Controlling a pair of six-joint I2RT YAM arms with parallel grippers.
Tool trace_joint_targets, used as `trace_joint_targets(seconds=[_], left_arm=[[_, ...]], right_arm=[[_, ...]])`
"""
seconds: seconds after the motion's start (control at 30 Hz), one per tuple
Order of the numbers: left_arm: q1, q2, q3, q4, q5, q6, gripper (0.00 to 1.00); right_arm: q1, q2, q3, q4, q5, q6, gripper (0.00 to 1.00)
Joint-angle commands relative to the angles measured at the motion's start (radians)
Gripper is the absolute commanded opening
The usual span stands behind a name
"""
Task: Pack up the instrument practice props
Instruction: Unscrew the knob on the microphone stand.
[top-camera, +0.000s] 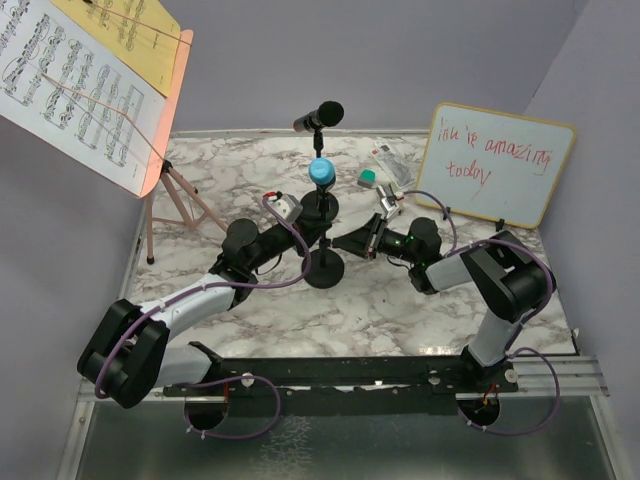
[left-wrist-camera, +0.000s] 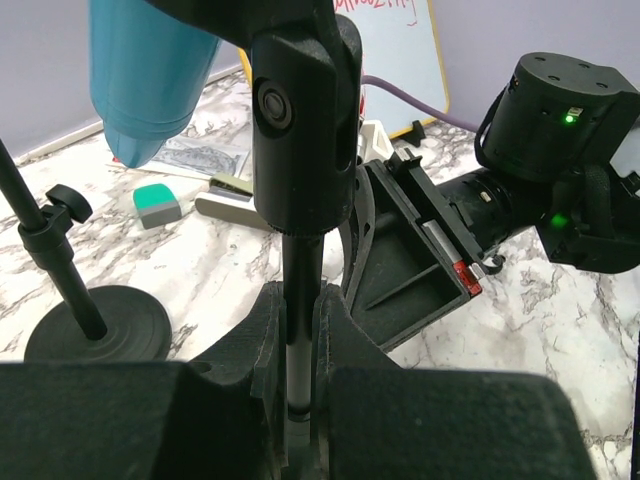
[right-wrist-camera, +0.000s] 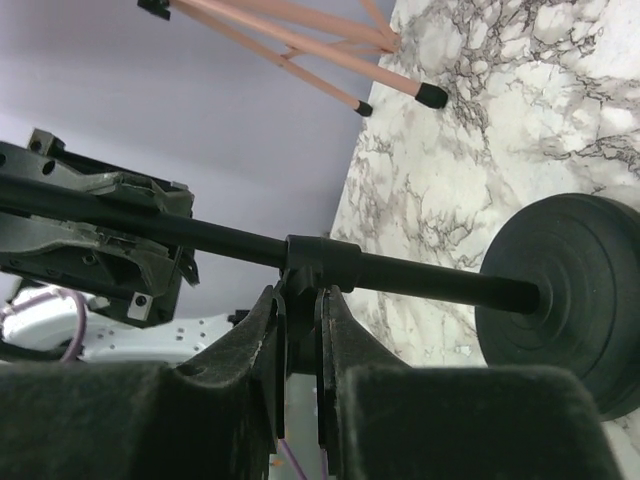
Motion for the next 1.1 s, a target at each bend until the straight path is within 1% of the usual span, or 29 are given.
trace_joint_targets(seconds=[0.0,0.07,0.13,0.23,0.27,0.4,0.6,0.67,0.8,0.93,1.0,1.07], left_arm=[[0.003,0.009,-0.017,-0.063,-0.025,-0.004,0.00],[0.003,0.011,-0.016,-0.063,-0.028,-0.004,0.00],[0.003,0.014,-0.013,-0.063,-0.025,-0.010,0.00],[0.003,0.014,-0.011,-0.063,-0.023,-0.014,0.00],[0.003,0.014,-0.011,-0.063,-0.023,-0.014,0.00],[0.003,0.025,-0.007,-0.063,-0.019,-0.016,0.00],[0.003,0.039,0.004,-0.063,0.005,-0.028,0.00],[0.003,0.042,0.004,-0.063,0.011,-0.032,0.00],[0.003,0.044,0.005,-0.063,0.019,-0.034,0.00],[0.003,0.041,0.006,-0.063,0.020,-0.031,0.00],[0.003,0.040,0.003,-0.063,0.019,-0.029,0.00],[0.003,0.038,0.003,-0.063,0.016,-0.028,0.00]], right_arm=[[-0.004,-0.011,0.051,0.027,-0.120,-0.141,0.01],[-0.004,-0.038,0.070,-0.063,-0.127,-0.264,0.01],[-0.002,-0.085,0.090,-0.182,-0.128,-0.433,0.00],[0.002,-0.171,0.095,-0.349,-0.083,-0.739,0.00],[0.005,-0.199,0.093,-0.397,-0.062,-0.873,0.00],[0.019,-0.265,0.094,-0.532,-0.007,-1.225,0.00],[0.060,-0.269,0.021,-0.469,-0.009,-1.738,0.00],[0.087,-0.259,0.003,-0.463,0.027,-1.896,0.01],[0.156,-0.249,-0.026,-0.426,0.170,-2.182,0.01],[0.235,-0.236,-0.063,-0.310,0.344,-2.368,0.01],[0.288,-0.213,-0.069,-0.281,0.446,-2.500,0.00],[0.337,-0.172,-0.079,-0.208,0.556,-2.625,0.01]])
